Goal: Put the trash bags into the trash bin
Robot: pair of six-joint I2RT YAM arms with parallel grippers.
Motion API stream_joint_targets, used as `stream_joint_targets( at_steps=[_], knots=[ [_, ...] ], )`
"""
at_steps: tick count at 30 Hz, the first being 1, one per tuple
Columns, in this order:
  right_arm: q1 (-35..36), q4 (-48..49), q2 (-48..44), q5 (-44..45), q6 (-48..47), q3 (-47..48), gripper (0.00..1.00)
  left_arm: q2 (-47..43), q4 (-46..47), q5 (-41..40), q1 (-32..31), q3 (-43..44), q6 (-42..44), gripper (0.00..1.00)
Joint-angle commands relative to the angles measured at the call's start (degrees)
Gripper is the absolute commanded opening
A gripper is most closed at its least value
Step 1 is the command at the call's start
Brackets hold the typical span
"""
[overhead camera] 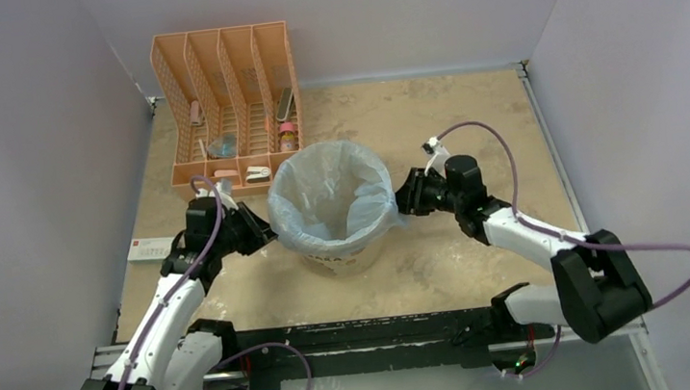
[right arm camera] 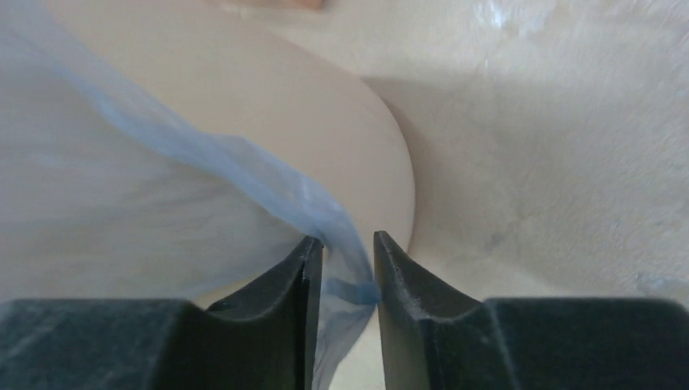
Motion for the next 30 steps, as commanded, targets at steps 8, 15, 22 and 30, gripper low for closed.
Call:
stream_joint_targets(
  at_steps=[8, 15, 22, 30],
  knots=[
    [-0.2, 14.8, 5.1, -2.3, 4.1, -10.0, 0.27, 5.8, 14.4, 8.9, 0.3, -4.6, 1.7, 0.02],
    [-0.2, 26.1, 1.6, -1.3, 11.2, -17.6, 0.47, 11.8, 18.9, 10.2, 0.3, -7.1, 2.6, 0.00],
    [-0.2, 3.3, -17.7, 13.9, 10.8, -15.4, 0.58, 8.4, 14.0, 7.8, 0.3, -5.9, 0.9, 0.05],
    [-0.1, -17.2, -47.2, 27.9, 12.7, -10.7, 0.65, 1.3, 8.3, 5.3, 0.3, -3.7, -0.3, 0.16]
  ],
)
